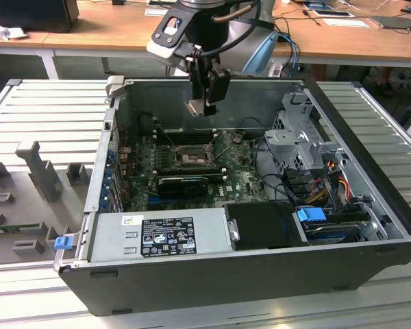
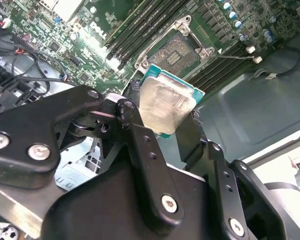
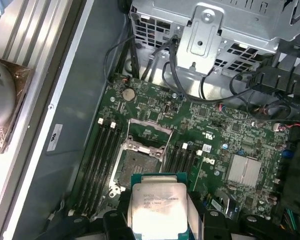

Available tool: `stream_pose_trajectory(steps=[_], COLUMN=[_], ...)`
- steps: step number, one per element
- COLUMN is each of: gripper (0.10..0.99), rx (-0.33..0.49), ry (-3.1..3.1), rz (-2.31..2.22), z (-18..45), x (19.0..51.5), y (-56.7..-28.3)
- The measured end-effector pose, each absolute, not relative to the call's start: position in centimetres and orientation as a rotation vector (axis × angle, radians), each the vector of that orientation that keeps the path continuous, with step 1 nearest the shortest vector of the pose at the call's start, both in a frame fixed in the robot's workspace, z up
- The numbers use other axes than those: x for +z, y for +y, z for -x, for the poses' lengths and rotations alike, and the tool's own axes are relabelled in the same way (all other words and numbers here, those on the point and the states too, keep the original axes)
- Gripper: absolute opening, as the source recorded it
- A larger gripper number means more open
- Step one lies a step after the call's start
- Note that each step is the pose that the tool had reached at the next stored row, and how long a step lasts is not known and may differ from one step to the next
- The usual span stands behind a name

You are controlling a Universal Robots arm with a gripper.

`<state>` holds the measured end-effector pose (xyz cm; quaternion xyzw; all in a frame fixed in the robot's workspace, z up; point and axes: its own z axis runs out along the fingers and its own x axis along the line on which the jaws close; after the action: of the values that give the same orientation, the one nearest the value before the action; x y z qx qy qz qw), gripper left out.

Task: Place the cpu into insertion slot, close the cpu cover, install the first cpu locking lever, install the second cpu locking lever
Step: 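Place the cpu into insertion slot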

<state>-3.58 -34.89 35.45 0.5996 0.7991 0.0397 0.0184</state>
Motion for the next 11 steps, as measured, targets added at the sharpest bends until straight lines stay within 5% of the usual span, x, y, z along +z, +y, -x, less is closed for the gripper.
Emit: stream_pose_trajectory(steps=[11], gripper=[0.529], rx=[0.120], ry=[2.401], rz=[-1.960], z=[3.58], x=[35.24], y=[-34.89])
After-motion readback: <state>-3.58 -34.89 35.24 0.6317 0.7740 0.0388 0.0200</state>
